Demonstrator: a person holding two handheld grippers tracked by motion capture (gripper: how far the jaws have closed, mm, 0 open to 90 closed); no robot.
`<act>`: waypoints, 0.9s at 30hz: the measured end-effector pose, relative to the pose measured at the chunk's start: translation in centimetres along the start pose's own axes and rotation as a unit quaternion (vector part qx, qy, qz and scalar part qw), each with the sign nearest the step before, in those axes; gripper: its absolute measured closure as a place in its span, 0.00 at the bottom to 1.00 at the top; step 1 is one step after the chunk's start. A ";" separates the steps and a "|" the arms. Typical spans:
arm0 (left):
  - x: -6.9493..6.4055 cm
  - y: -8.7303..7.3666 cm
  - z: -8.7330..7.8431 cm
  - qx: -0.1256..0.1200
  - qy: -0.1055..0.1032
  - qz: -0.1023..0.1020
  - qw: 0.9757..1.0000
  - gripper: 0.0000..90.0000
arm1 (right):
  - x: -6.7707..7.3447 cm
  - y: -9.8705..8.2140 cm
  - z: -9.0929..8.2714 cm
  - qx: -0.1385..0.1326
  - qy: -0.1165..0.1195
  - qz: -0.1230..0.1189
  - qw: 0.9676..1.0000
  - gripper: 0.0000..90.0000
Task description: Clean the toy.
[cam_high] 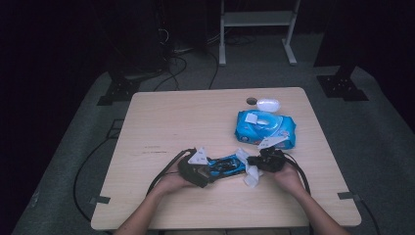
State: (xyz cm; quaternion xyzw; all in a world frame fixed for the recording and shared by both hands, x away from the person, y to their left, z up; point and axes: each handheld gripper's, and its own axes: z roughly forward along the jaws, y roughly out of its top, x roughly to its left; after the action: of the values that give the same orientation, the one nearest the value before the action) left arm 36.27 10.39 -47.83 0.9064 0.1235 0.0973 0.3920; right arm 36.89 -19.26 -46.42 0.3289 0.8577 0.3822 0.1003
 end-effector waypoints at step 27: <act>0.6 0.1 0.3 -0.004 -0.007 0.001 1.000 0.26 | 1.4 1.1 0.8 -0.012 0.092 0.003 0.996 0.95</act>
State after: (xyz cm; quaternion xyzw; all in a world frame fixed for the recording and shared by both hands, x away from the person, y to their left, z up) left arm 36.89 10.34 -47.91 0.9058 0.1198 0.0919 0.3959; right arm 36.73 -17.37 -46.03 0.2935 0.8576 0.4216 0.0238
